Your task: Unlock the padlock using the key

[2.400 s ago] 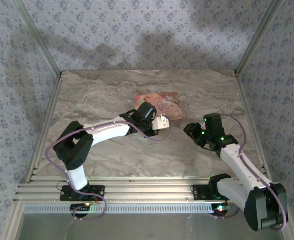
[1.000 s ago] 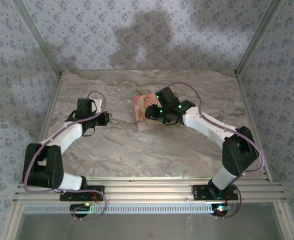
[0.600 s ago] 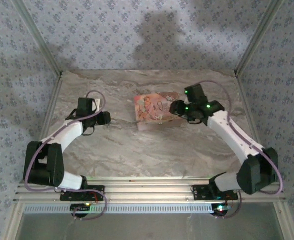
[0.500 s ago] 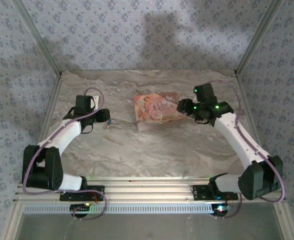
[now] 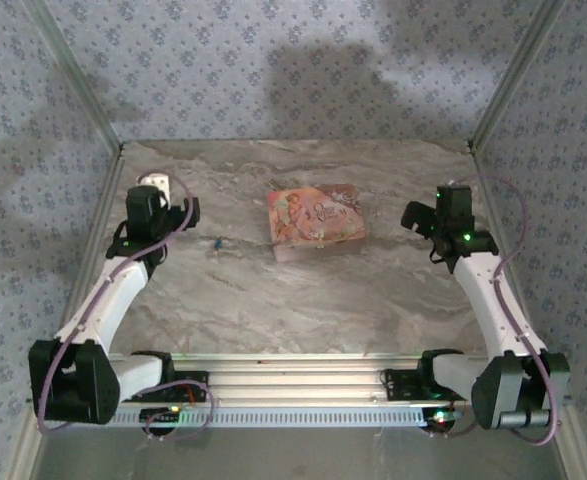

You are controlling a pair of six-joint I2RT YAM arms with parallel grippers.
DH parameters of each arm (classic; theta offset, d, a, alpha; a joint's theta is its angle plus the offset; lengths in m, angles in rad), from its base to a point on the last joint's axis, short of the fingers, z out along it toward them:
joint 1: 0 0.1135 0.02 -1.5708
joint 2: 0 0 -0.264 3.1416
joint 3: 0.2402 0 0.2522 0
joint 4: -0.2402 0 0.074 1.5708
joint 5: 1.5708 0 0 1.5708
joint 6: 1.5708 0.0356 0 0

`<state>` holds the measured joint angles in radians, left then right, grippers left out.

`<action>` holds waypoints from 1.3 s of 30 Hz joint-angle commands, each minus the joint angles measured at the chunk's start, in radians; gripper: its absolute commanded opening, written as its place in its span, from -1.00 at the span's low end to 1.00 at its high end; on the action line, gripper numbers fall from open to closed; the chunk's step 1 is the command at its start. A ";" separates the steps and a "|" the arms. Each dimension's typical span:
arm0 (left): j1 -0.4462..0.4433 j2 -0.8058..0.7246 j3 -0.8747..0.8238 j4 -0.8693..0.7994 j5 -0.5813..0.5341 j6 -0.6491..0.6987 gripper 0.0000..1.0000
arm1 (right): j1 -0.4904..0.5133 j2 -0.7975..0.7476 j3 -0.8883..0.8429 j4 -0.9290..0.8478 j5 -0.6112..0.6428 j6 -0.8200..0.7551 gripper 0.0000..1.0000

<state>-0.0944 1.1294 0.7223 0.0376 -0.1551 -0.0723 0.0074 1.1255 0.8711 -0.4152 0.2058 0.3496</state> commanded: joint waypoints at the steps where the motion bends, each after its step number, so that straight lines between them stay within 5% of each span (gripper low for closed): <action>1: 0.011 -0.019 -0.196 0.354 -0.004 0.115 0.96 | -0.049 0.003 -0.107 0.232 0.055 -0.105 1.00; 13: 0.051 0.215 -0.334 0.638 -0.046 0.099 0.96 | -0.068 0.149 -0.411 0.872 -0.057 -0.257 1.00; 24: 0.067 0.366 -0.396 0.904 0.048 0.080 0.96 | -0.056 0.401 -0.553 1.378 -0.090 -0.319 1.00; 39: 0.103 0.403 -0.311 0.779 0.119 0.062 0.96 | -0.011 0.398 -0.504 1.279 -0.011 -0.348 1.00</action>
<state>0.0059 1.5337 0.3958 0.8169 -0.0597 0.0063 -0.0101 1.5238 0.3504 0.8387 0.1696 0.0235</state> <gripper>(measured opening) 0.979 0.999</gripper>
